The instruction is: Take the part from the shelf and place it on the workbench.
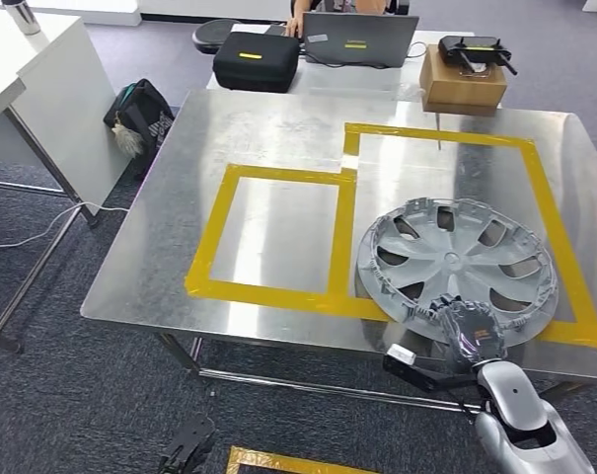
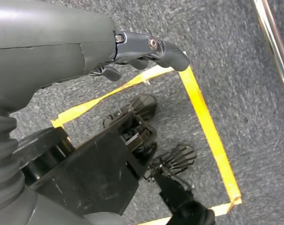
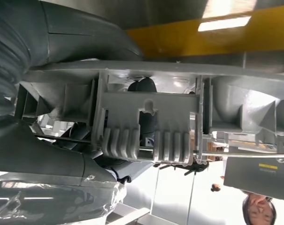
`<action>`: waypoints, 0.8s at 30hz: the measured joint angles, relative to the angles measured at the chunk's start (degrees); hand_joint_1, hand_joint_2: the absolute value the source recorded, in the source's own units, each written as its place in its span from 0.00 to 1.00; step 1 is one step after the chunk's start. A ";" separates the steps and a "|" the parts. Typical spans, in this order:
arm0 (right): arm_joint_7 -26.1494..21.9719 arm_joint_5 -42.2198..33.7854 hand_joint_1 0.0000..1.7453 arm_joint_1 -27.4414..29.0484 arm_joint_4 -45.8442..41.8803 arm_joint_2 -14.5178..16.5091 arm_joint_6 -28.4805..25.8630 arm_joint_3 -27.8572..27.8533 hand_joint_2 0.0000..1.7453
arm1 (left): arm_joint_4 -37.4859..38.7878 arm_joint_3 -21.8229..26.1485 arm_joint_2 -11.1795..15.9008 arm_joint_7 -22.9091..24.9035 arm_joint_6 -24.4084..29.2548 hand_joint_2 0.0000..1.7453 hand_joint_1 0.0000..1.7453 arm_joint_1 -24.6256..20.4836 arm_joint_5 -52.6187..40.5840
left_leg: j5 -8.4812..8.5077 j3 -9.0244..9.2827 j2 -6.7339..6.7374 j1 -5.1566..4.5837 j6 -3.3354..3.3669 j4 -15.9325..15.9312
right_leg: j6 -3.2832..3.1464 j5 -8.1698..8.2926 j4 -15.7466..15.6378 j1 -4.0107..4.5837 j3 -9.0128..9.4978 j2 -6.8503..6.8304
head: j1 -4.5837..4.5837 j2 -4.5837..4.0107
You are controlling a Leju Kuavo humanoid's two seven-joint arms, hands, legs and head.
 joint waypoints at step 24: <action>-0.11 -0.14 1.00 -0.08 -0.09 -0.01 -0.14 0.38 1.00 | -0.02 0.01 0.02 -0.01 0.01 1.00 0.00 0.13 0.00 | 1.12 -4.12 -1.66 -1.59 3.24 2.45 | -2.21 -6.39 9.30 1.70 -3.54 1.27 | -0.92 -0.01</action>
